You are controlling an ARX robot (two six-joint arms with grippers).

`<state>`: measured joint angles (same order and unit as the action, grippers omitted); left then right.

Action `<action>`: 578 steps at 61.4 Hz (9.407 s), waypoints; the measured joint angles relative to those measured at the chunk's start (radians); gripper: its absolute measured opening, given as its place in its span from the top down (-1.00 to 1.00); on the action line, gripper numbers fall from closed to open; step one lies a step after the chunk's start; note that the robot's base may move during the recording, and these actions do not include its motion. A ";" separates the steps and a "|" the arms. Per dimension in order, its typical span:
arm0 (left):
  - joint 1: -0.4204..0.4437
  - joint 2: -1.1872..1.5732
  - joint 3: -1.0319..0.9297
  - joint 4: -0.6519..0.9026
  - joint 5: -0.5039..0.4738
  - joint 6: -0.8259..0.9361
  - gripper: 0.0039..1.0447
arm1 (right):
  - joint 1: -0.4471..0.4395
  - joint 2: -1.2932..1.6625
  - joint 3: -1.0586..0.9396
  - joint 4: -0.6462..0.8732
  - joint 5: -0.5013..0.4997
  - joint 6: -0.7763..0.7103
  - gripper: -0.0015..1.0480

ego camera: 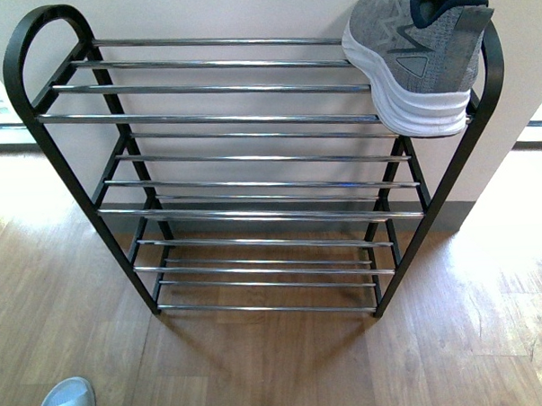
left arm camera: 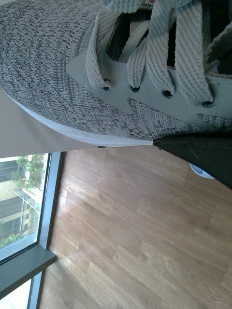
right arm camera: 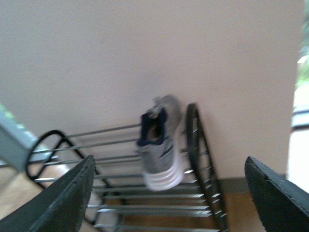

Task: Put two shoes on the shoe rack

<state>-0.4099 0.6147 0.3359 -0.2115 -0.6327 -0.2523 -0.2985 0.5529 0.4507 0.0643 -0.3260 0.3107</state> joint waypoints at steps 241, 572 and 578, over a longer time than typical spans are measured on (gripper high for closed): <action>-0.008 0.007 0.001 0.045 0.055 -0.037 0.95 | 0.298 -0.548 -0.422 -0.066 0.327 -0.308 -0.82; 0.407 -0.600 -0.322 0.211 0.633 0.244 -0.86 | 0.298 -0.549 -0.422 -0.066 0.329 -0.308 -0.82; 0.407 -0.600 -0.322 0.211 0.633 0.245 -0.82 | 0.298 -0.549 -0.422 -0.066 0.329 -0.308 -0.82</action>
<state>-0.0025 0.0151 0.0143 -0.0006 0.0002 -0.0078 -0.0006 0.0040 0.0284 -0.0013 0.0032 0.0025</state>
